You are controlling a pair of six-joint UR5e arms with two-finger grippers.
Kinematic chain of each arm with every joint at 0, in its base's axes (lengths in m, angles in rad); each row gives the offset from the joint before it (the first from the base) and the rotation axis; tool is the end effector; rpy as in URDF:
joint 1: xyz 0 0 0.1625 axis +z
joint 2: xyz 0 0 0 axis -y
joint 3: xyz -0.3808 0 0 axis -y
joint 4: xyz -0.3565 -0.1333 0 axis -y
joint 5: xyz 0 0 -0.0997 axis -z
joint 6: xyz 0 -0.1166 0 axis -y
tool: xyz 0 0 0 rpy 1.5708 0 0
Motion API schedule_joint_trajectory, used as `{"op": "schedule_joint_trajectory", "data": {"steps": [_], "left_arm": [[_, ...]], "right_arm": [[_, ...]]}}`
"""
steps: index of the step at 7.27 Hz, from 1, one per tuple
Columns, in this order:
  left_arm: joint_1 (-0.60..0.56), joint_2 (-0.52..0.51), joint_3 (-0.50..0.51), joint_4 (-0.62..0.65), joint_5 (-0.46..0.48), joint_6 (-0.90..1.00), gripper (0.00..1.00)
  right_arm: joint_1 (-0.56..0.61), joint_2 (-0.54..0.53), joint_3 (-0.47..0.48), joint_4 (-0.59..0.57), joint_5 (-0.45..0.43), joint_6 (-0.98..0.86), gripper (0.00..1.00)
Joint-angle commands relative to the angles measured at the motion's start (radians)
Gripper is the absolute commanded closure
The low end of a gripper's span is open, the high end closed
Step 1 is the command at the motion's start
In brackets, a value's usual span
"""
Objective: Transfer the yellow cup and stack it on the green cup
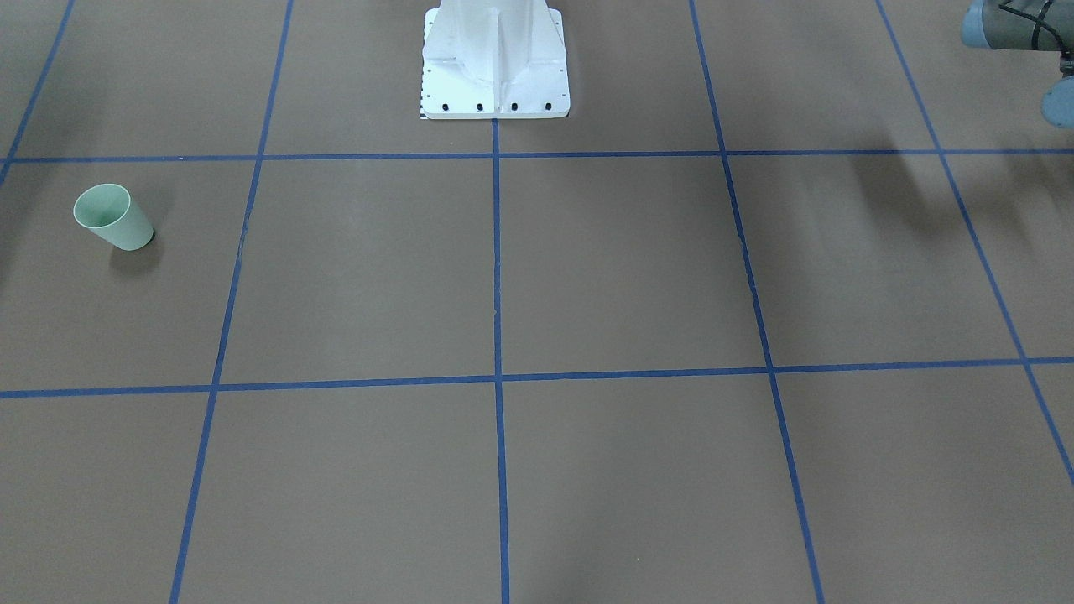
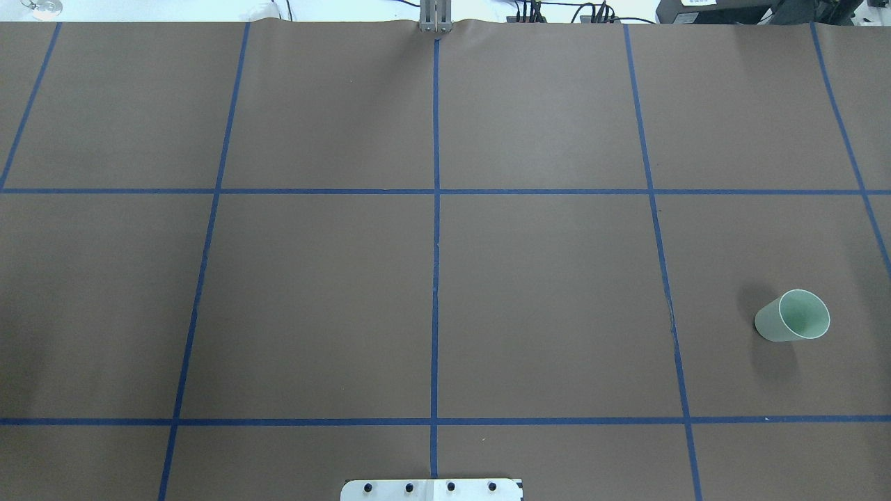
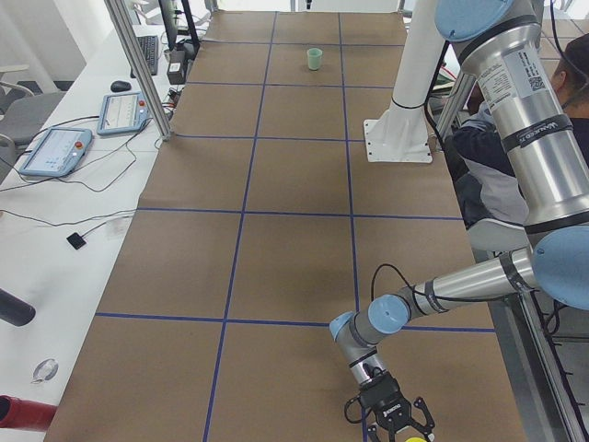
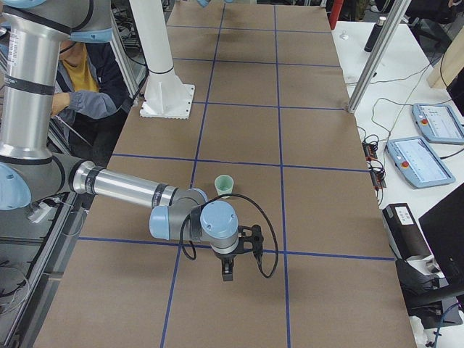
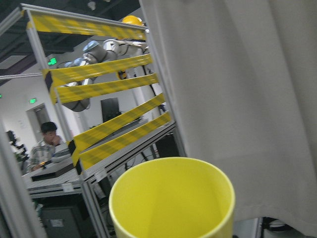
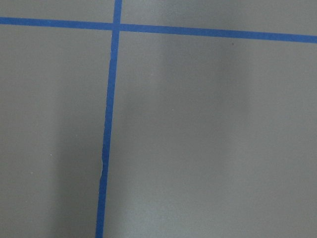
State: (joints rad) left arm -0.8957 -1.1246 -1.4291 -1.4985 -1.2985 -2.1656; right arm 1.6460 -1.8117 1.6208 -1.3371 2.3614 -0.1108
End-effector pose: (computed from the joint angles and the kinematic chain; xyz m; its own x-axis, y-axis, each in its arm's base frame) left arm -0.0397 -0.2139 0.8536 0.0453 -0.9202 0.3889 0.8140 0.2597 0.5196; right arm 0.0775 -0.3575 0.6776 0.7077 -0.0878 0.7010 0.0032 0.9926 0.1210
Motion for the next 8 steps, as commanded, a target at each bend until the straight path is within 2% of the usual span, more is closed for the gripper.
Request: {"op": "schedule_joint_trajectory", "data": {"steps": [1, 2, 3, 4, 5, 6, 7, 8], "left_arm": [[-0.087, 0.011, 0.117, -0.450, 0.239, 0.201, 0.88], [-0.116, 0.009, 0.181, -0.703, 0.301, 0.360, 0.88], [-0.199, 0.003, 0.194, -0.920, 0.327, 0.577, 0.88], [-0.236, -0.006, 0.194, -1.077, 0.327, 0.745, 0.88], [-0.242, -0.062, 0.193, -1.167, 0.323, 0.871, 0.89], [-0.273, -0.151, 0.191, -1.198, 0.314, 0.968, 0.91], [-0.275, -0.226, 0.185, -1.204, 0.280, 1.007, 0.93], [-0.275, -0.262, 0.179, -1.288, 0.230, 1.061, 0.99]], "right_arm": [[0.000, 0.000, 0.001, 0.029, 0.001, -0.001, 0.00], [0.000, 0.000, 0.001, 0.062, 0.001, 0.006, 0.00], [0.000, 0.003, 0.001, 0.078, 0.002, 0.014, 0.00], [0.000, 0.005, 0.002, 0.079, 0.005, 0.013, 0.00], [0.000, 0.009, 0.002, 0.081, 0.007, 0.013, 0.00], [0.000, 0.011, 0.004, 0.081, 0.009, 0.013, 0.00], [0.000, 0.009, 0.005, 0.108, 0.031, 0.014, 0.00], [0.000, 0.009, 0.005, 0.162, 0.044, 0.017, 0.00]]}}
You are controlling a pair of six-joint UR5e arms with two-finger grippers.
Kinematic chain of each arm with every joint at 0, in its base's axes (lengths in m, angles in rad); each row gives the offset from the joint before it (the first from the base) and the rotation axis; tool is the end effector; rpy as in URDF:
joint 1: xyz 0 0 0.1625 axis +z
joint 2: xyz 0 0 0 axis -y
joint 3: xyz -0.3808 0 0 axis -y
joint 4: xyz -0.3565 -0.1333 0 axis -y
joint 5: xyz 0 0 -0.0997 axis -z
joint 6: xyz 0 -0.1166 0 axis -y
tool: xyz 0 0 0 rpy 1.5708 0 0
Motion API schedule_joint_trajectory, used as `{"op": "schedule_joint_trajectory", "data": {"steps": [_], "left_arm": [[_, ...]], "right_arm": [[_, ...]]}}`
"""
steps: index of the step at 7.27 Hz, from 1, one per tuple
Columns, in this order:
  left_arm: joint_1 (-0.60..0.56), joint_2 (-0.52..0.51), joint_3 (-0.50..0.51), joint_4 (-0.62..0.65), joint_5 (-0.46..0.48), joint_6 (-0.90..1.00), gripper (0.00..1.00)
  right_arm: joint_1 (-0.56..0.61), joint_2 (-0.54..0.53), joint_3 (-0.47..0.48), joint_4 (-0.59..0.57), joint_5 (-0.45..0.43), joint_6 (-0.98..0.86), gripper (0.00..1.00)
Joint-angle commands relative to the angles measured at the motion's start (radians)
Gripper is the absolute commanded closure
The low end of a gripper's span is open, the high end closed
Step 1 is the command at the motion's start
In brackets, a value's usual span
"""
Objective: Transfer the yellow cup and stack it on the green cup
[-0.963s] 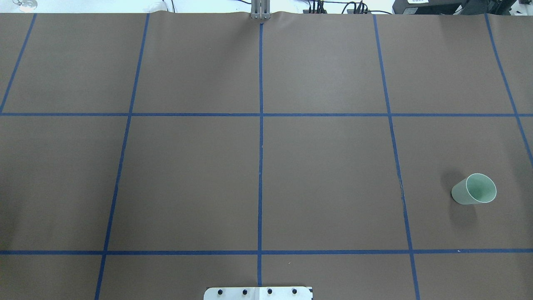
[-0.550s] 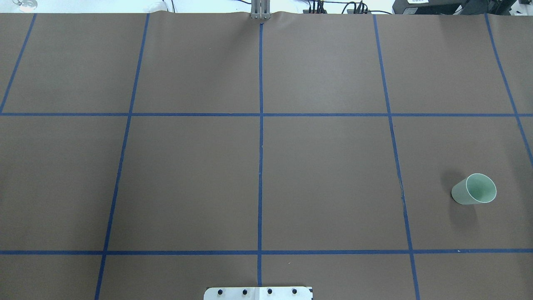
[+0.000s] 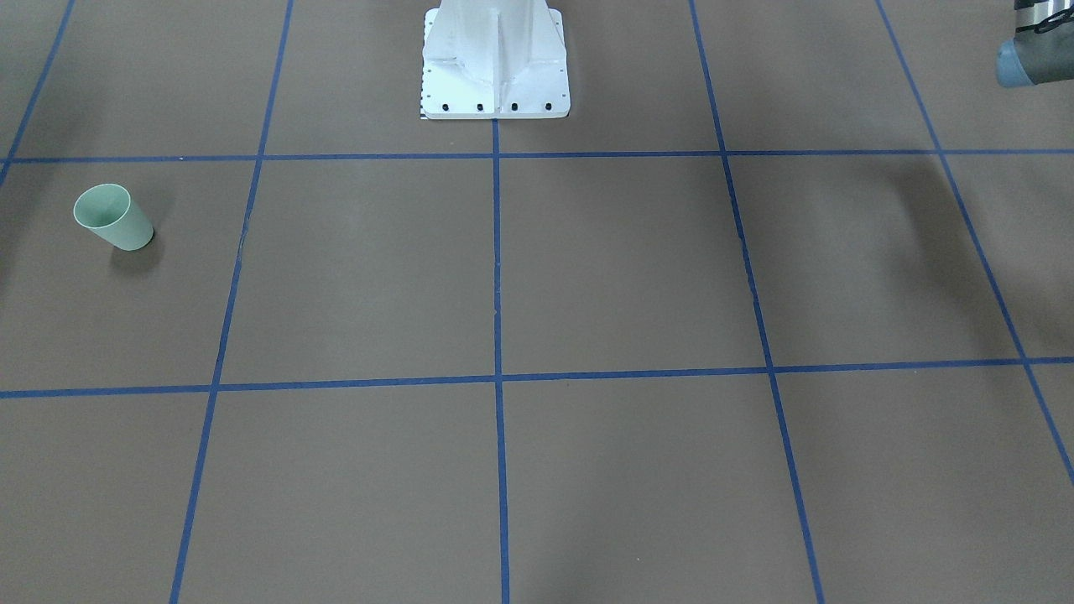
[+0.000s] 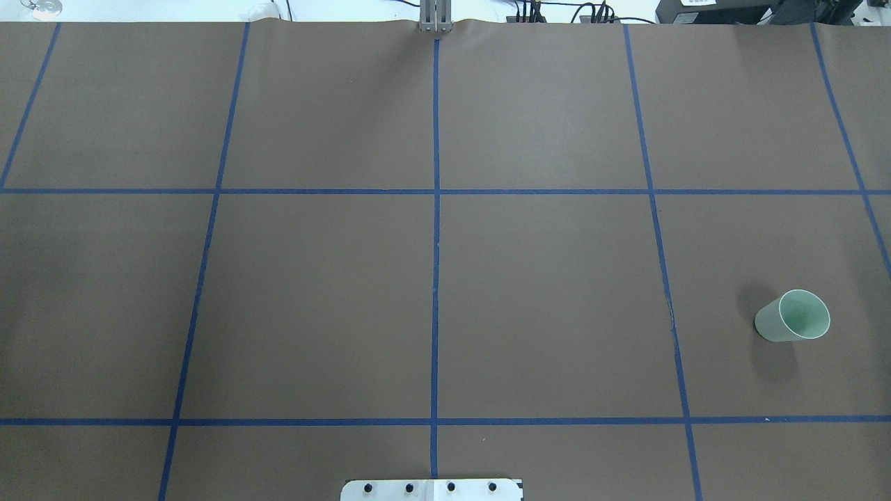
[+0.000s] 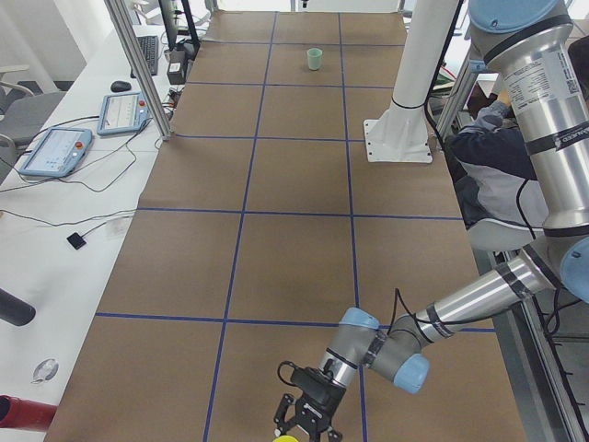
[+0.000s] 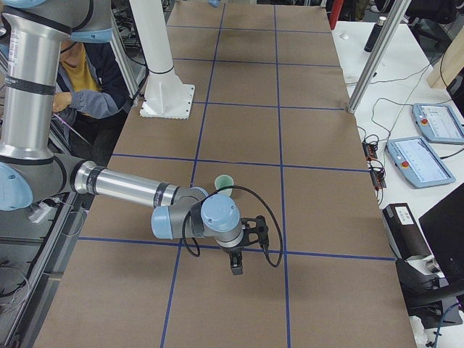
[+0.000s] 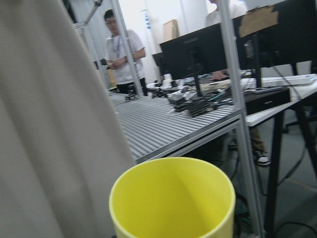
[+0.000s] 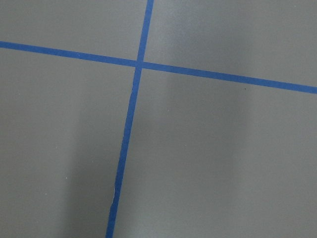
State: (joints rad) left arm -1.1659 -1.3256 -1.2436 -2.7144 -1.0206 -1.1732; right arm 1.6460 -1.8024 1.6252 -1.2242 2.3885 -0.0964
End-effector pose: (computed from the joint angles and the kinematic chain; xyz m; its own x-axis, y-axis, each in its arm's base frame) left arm -0.0427 -0.3935 0.7547 0.6520 -0.6835 -0.3282 0.6967 0.3694 0.6149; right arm 0.0763 -0.3705 0.6578 0.6951 -0.1655 0.6996 -0.0072 0.9715 0.2370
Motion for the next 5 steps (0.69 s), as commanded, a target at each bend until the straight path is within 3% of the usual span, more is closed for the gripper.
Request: {"op": "schedule_joint_trajectory", "data": {"steps": [1, 3, 5], "left_arm": [[-0.003, -0.101, -0.013, -0.194, -0.138, 0.242, 1.00], [-0.003, -0.171, -0.043, -0.304, -0.295, 0.394, 1.00], [-0.002, -0.214, -0.176, -0.401, -0.521, 0.394, 1.00]], "right_arm": [[0.002, -0.002, -0.001, 0.075, 0.017, 0.013, 0.00], [0.000, -0.002, 0.001, 0.115, 0.018, 0.014, 0.00], [0.000, 0.000, 0.002, 0.190, 0.055, 0.010, 0.00]]}}
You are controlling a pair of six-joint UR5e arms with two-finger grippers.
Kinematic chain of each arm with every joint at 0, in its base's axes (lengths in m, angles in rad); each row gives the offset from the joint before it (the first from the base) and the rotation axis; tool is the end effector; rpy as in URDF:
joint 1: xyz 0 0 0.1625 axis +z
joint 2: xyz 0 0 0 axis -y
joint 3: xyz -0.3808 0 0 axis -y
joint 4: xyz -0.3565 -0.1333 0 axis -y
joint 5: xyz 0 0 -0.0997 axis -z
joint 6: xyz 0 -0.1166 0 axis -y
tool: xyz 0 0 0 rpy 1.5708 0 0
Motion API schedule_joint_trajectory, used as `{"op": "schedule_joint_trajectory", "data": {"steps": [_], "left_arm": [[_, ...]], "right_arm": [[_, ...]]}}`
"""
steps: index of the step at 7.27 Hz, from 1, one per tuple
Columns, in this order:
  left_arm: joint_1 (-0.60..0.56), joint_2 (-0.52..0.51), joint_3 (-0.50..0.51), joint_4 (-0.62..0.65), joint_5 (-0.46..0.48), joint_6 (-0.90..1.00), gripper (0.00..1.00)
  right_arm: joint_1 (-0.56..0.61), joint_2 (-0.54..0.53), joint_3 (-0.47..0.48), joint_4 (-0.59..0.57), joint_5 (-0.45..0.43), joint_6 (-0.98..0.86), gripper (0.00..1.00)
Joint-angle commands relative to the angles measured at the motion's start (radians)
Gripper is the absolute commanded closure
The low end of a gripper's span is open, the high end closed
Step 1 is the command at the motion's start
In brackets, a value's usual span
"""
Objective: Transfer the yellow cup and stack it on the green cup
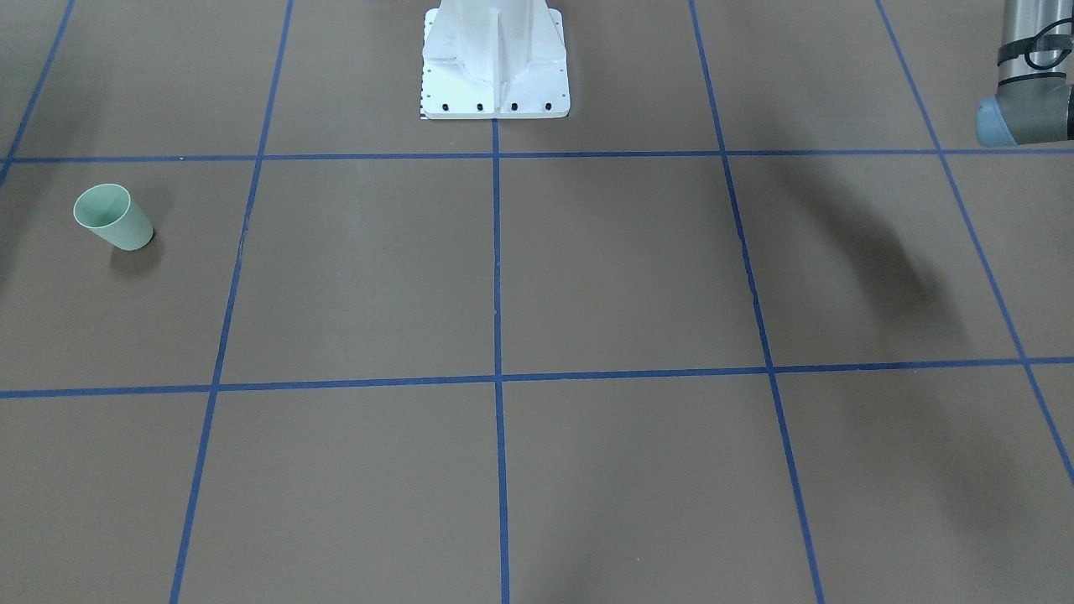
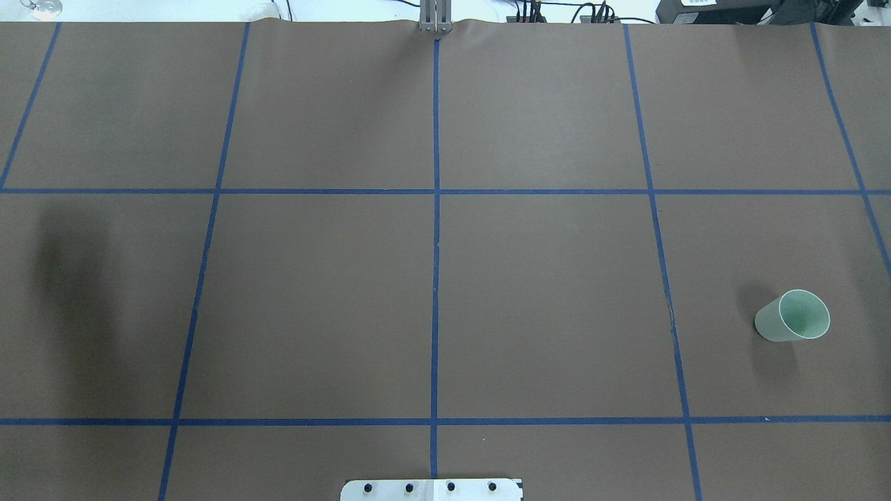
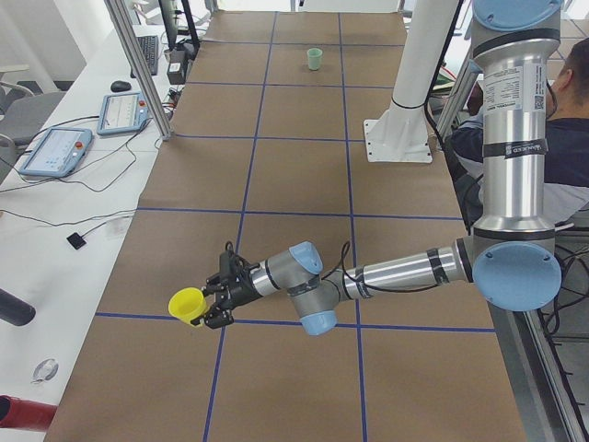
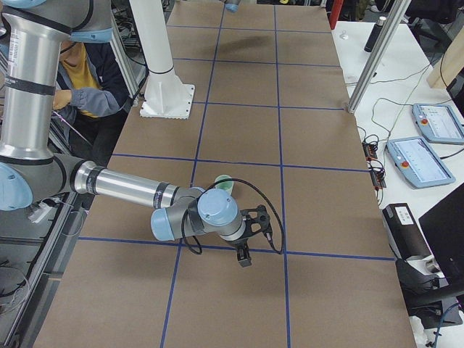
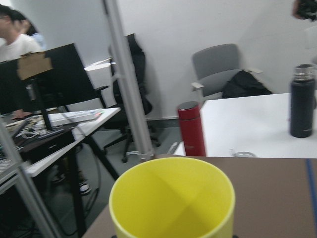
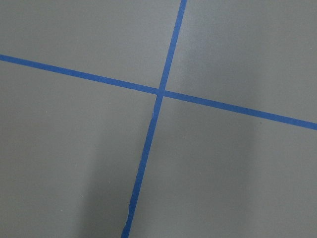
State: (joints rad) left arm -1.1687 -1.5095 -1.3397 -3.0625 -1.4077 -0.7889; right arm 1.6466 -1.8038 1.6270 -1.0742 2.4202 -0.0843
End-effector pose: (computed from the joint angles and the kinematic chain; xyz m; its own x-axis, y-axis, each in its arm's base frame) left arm 0.0405 -0.4842 0.5942 0.7823 -0.0630 -0.6196 0.5862 0.4106 0.6984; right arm 0.0745 -0.3773 0.6375 0.6801 -0.2644 0.6838 -0.0147 0.9276 0.3733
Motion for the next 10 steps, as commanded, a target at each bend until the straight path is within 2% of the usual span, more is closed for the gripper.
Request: {"op": "schedule_joint_trajectory", "data": {"steps": [1, 3, 4, 7, 8, 10], "left_arm": [[0.009, -0.066, -0.157, -0.052, -0.228, 0.014, 1.00], [0.053, -0.179, -0.191, -0.058, -0.419, 0.052, 1.00], [0.129, -0.223, -0.237, -0.056, -0.434, 0.078, 1.00], [0.355, -0.369, -0.266, -0.056, -0.436, 0.182, 1.00], [0.459, -0.429, -0.260, -0.053, -0.451, 0.224, 1.00], [0.509, -0.546, -0.233, -0.047, -0.561, 0.323, 1.00]], "right_arm": [[-0.001, 0.010, 0.004, 0.045, 0.055, -0.002, 0.00], [-0.005, 0.059, 0.017, 0.046, 0.123, 0.000, 0.00], [-0.005, 0.076, 0.027, 0.048, 0.184, 0.001, 0.00], [-0.034, 0.115, 0.091, 0.074, 0.250, 0.014, 0.01], [-0.063, 0.142, 0.118, 0.074, 0.273, 0.111, 0.01], [-0.170, 0.245, 0.175, 0.074, 0.267, 0.381, 0.01]]}}
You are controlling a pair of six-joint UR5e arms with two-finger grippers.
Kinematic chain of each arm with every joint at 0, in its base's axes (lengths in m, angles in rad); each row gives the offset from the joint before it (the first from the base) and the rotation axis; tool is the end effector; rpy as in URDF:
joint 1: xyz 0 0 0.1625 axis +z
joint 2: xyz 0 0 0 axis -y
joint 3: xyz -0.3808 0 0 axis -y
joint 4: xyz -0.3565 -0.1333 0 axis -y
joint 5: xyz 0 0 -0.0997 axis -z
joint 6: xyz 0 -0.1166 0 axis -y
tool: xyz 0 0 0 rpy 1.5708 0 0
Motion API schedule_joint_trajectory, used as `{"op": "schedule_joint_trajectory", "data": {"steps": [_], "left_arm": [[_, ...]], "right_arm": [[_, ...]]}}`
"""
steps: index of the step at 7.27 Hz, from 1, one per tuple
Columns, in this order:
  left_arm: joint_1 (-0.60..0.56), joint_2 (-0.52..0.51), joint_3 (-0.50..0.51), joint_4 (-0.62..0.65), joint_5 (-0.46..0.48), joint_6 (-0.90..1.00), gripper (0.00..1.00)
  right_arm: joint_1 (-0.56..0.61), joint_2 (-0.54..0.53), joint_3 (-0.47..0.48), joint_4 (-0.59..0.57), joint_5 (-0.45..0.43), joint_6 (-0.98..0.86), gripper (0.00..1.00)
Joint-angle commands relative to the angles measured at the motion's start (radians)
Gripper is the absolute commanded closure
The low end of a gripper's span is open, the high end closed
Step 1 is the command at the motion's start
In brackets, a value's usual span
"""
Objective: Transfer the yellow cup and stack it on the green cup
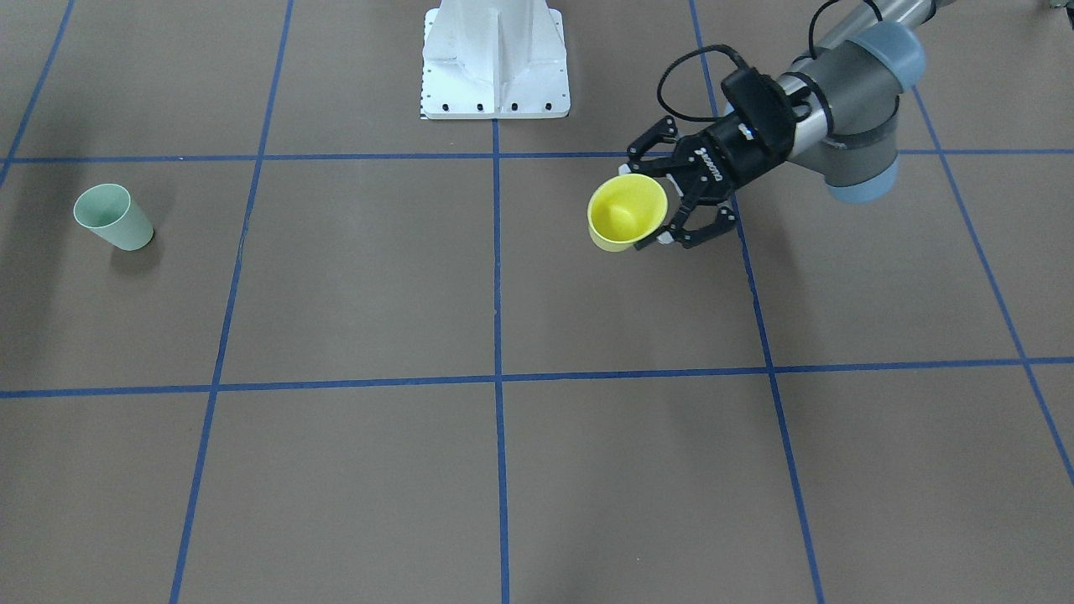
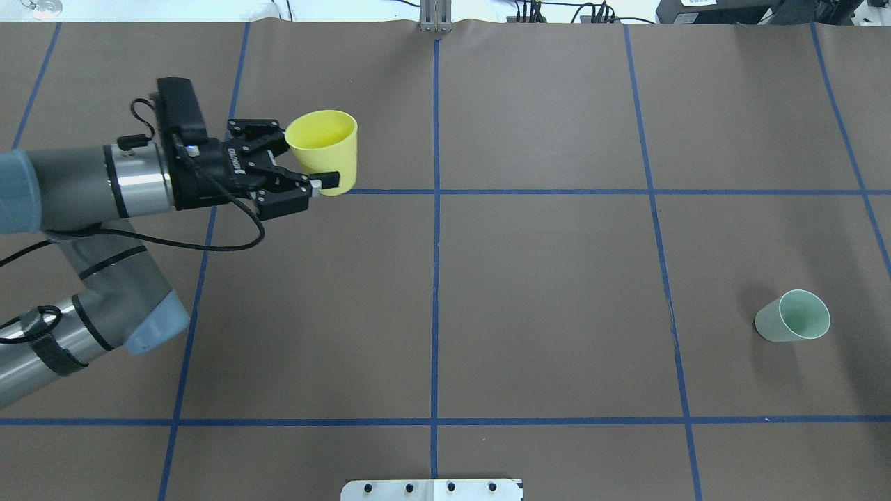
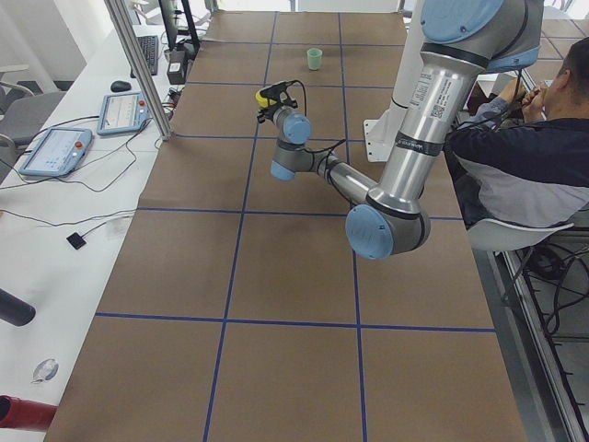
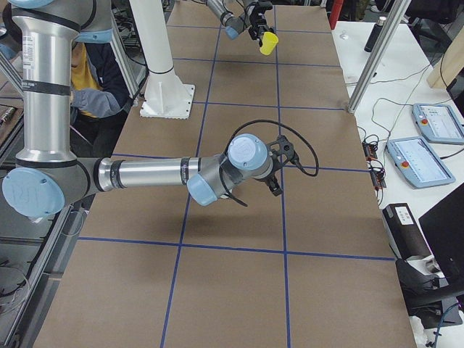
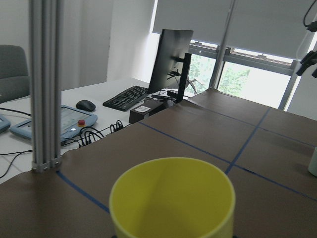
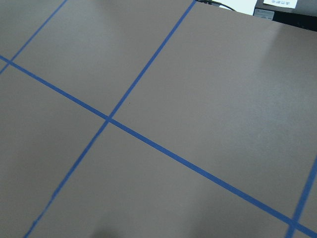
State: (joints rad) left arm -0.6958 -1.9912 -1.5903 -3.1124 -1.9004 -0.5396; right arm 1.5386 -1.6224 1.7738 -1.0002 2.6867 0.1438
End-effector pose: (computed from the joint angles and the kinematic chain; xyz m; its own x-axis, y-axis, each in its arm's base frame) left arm 0.3527 -0.4190 0.2229 0.1675 0.9177 -0.3602 0.4575 0.2513 0.8530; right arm 0.0143 -0.4422 0.4616 0.4192 -0.4938 0.7619 -0.0363 0.8294 0.5575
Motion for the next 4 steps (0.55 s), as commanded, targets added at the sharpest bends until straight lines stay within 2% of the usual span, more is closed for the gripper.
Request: {"op": "schedule_joint_trajectory", "data": {"steps": [1, 2, 3, 4], "left_arm": [[0.071, -0.093, 0.026, 0.003, -0.069, 0.186, 1.00], [0.075, -0.097, 0.027, 0.005, -0.069, 0.246, 1.00], [0.075, -0.097, 0.039, 0.009, -0.069, 0.301, 1.00], [0.075, -0.100, 0.059, 0.009, -0.068, 0.323, 1.00]], "right_arm": [[-0.125, 0.132, 0.032, -0.001, -0.004, 0.300, 0.01], [-0.188, 0.204, 0.033, -0.009, -0.010, 0.429, 0.01], [-0.240, 0.295, 0.035, -0.073, -0.014, 0.489, 0.01], [-0.293, 0.385, 0.077, -0.224, -0.034, 0.561, 0.01]]}}
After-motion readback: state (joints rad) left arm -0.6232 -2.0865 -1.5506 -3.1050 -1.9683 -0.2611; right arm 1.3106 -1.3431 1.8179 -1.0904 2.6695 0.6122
